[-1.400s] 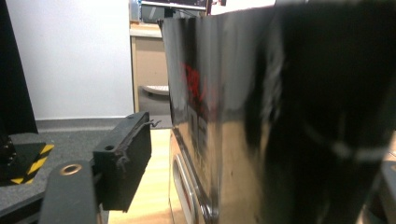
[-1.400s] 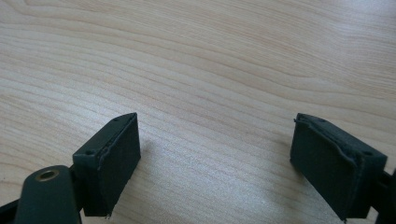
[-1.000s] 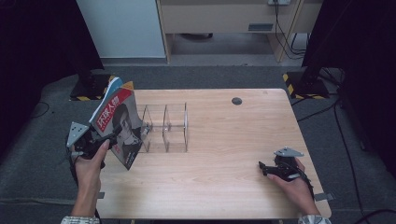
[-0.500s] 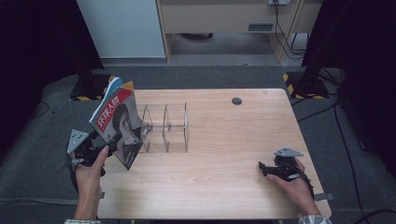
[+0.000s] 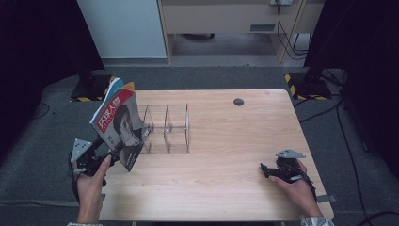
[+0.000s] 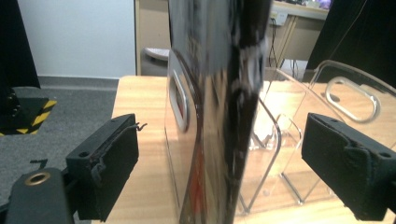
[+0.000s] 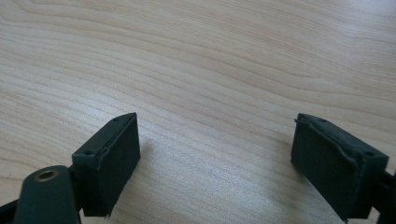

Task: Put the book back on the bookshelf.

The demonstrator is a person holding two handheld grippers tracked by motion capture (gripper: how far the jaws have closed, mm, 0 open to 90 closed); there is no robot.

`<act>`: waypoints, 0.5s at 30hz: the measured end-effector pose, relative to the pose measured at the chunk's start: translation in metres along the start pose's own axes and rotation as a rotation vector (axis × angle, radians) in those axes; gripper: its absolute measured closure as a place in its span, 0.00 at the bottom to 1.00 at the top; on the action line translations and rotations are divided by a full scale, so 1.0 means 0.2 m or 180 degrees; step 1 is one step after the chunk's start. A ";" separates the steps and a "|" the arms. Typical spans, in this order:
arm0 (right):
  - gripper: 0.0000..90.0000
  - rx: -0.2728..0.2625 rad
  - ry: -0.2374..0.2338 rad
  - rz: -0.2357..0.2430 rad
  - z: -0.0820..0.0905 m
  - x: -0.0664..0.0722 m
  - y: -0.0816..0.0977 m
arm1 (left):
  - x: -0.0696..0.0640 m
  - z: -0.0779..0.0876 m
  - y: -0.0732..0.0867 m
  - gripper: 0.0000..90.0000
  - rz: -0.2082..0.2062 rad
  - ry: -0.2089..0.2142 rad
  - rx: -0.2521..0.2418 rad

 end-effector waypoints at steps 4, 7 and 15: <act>0.18 0.0000 0.0001 -0.0002 0.00 0.00 0.00 | -0.01 0.02 0.02 0.12 -0.0058 -0.0038 0.0023; 0.18 0.0000 0.0001 0.0000 0.00 0.00 0.00 | -0.03 0.03 0.04 0.12 -0.0088 -0.0034 0.0039; 0.18 0.0002 -0.0001 -0.0002 0.00 0.00 0.00 | -0.05 0.04 0.11 0.11 -0.0154 -0.0044 0.0144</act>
Point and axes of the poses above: each handheld gripper's, and its own axes: z roughly backward along the jaws, y roughly out of its underside, x roughly to its left, the point moved 8 cm from there along -z, roughly forward along the jaws, and after that the axes turned 6 degrees about x, right-handed, at the moved point
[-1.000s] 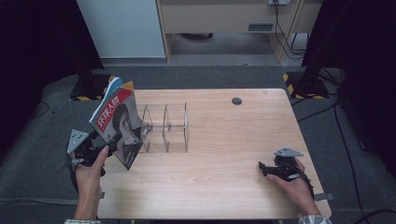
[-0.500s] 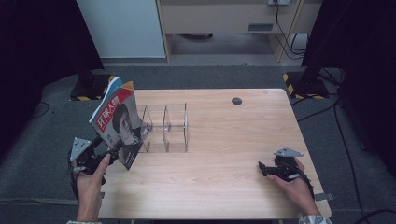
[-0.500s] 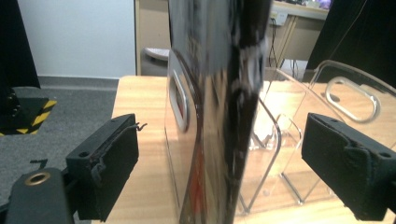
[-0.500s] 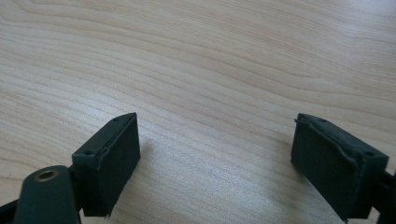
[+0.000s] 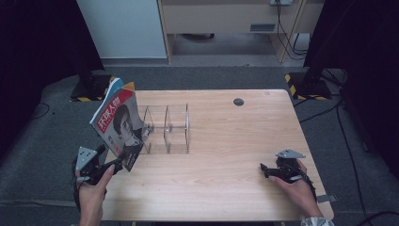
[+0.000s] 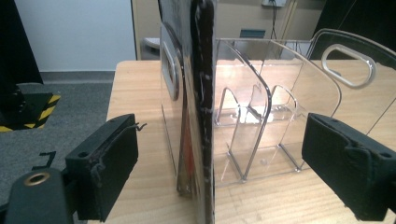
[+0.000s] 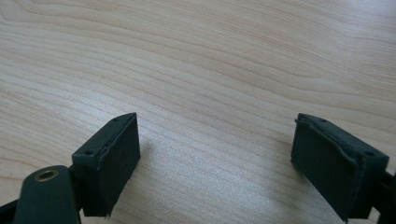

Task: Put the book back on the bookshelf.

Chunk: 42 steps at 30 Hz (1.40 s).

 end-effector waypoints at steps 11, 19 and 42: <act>0.18 -0.0002 0.0000 -0.0006 0.00 0.00 0.00 | -0.02 0.03 0.07 0.11 -0.0094 -0.0010 0.0148; 0.18 -0.0005 0.0002 0.0005 0.00 0.00 0.00 | -0.02 0.08 0.12 0.14 -0.0095 0.0034 0.0213; 0.18 -0.0005 0.0003 0.0004 0.00 0.00 0.00 | -0.24 0.06 0.19 0.15 -0.0458 0.0539 0.0439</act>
Point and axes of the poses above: each handheld gripper's, and its own axes: z roughly backward along the jaws, y roughly out of its underside, x roughly to its left, the point moved 8 cm from there along -z, roughly forward along the jaws, and after that the axes turned 6 degrees about x, right-handed, at the moved point
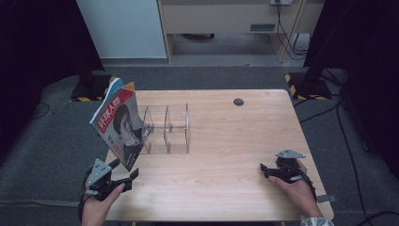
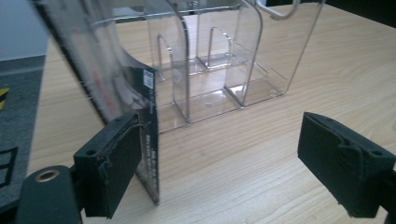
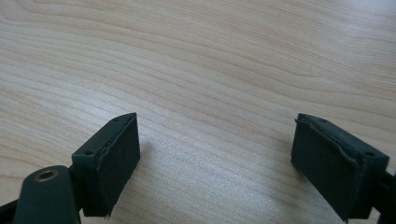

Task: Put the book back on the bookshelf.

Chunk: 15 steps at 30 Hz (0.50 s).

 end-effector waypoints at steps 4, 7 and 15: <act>0.18 0.0001 0.0002 -0.0001 0.00 0.00 0.00 | -0.02 -0.04 -0.01 0.14 -0.0010 0.0094 0.0036; 0.18 0.0001 0.0002 -0.0001 0.00 0.00 0.00 | -0.04 -0.07 -0.01 0.13 -0.0040 0.0132 0.0079; 0.18 0.0003 0.0000 -0.0001 0.00 0.00 0.00 | -0.13 -0.16 -0.01 0.11 -0.0245 0.0304 0.0316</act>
Point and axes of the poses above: each handheld gripper's, and its own axes: z roughly backward along the jaws, y roughly out of its underside, x roughly to its left, the point moved 8 cm from there along -z, roughly forward along the jaws, and after that the axes turned 6 degrees about x, right-handed, at the moved point
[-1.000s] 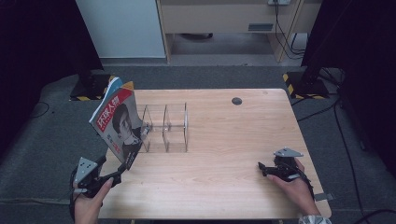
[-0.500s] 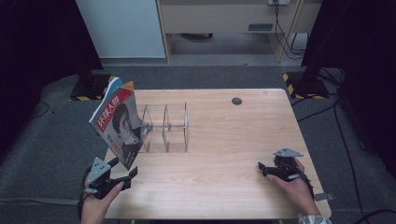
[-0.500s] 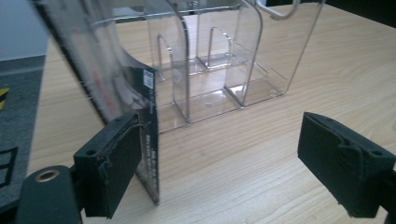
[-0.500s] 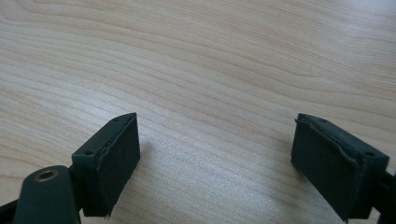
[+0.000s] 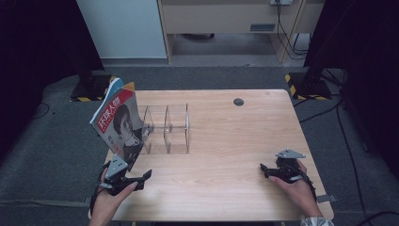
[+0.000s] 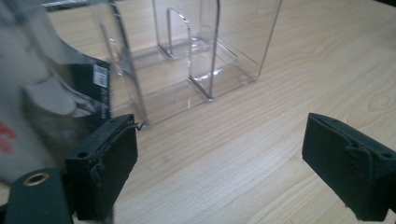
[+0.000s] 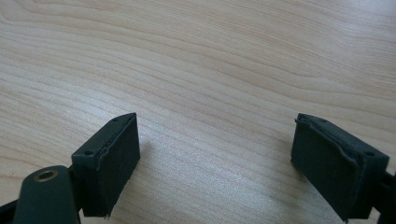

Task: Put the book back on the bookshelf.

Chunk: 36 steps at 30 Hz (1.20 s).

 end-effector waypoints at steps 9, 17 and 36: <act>0.18 -0.0002 0.0002 0.0000 0.00 0.00 0.00 | -0.07 -0.12 -0.06 0.11 -0.0173 0.0062 0.0144; 0.18 -0.0001 0.0002 -0.0003 0.00 0.00 0.00 | -0.10 -0.18 -0.08 0.11 -0.0249 0.0130 0.0202; 0.18 0.0002 0.0003 -0.0015 0.00 0.00 0.00 | -0.26 -0.37 -0.22 0.05 -0.0336 0.0295 0.0203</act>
Point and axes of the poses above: each handheld gripper's, and its own axes: z roughly backward along the jaws, y roughly out of its underside, x roughly to its left, the point moved 8 cm from there along -z, roughly forward along the jaws, and after that the axes turned 6 degrees about x, right-handed, at the moved point
